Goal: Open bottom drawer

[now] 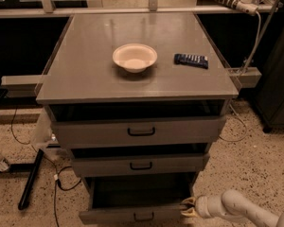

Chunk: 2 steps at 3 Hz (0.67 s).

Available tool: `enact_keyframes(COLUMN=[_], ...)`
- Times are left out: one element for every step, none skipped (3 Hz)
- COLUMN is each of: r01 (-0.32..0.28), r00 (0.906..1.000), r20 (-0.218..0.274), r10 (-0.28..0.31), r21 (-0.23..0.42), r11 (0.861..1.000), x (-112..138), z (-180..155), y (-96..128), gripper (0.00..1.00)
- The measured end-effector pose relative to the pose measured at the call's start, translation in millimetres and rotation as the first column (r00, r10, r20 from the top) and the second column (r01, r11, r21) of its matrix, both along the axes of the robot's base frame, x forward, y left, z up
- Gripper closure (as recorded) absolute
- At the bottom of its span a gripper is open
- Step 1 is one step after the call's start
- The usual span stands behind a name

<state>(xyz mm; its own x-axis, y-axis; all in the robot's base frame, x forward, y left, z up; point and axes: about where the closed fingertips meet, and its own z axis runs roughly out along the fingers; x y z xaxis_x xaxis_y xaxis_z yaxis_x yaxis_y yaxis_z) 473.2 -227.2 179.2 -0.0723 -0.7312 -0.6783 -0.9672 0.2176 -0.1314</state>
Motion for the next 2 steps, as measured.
enact_keyframes(r01=[0.000, 0.000], r00=[1.0000, 1.0000], r20=[0.000, 0.000], r10=[0.000, 0.000], r21=[0.000, 0.000], r11=[1.000, 1.000], x=[0.0, 0.0], z=[0.0, 0.1], y=[0.0, 0.1], gripper=[0.59, 0.35])
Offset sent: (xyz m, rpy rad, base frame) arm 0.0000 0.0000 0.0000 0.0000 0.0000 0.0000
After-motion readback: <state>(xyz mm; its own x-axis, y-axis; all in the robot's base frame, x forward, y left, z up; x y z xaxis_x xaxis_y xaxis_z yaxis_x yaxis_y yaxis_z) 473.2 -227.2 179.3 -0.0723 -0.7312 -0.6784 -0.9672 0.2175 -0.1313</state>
